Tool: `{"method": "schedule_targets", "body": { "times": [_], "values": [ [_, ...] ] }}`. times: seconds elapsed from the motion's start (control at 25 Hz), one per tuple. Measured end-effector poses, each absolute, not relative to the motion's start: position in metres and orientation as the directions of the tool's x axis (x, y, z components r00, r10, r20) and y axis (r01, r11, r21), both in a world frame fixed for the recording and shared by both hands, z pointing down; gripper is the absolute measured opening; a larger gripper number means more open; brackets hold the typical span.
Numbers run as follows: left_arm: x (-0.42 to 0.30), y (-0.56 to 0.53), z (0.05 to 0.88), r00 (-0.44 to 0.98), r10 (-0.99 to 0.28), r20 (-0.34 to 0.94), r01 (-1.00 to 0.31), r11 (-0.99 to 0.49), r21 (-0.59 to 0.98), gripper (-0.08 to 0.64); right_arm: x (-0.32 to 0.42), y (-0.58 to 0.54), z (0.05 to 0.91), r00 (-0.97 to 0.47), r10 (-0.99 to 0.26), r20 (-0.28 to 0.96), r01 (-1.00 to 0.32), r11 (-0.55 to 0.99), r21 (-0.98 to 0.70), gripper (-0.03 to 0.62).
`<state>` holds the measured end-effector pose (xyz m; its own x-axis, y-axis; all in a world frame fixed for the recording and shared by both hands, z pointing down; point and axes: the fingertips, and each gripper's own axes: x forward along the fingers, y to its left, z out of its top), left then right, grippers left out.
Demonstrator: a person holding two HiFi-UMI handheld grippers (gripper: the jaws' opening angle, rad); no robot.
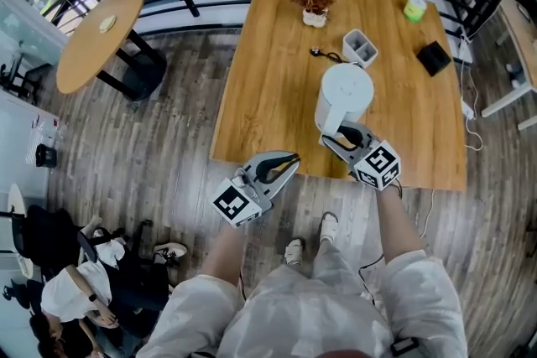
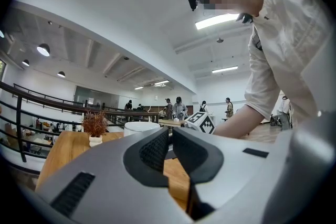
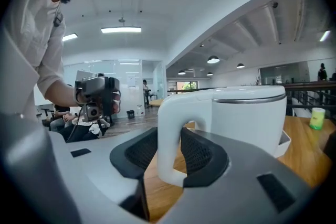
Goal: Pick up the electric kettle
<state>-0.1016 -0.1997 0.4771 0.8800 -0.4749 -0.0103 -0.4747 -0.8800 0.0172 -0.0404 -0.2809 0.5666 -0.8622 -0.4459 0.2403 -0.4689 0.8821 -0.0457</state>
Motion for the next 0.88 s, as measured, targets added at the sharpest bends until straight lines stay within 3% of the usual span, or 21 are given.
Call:
{"method": "schedule_targets", "body": {
  "times": [0.88],
  "values": [
    [-0.082, -0.215, 0.490, 0.894, -0.448, 0.022, -0.448, -0.894, 0.018, 0.011, 0.037, -0.254, 0.570, -0.915, -0.187, 0.357, -0.223, 0.973, -0.063, 0.141]
  ]
}}
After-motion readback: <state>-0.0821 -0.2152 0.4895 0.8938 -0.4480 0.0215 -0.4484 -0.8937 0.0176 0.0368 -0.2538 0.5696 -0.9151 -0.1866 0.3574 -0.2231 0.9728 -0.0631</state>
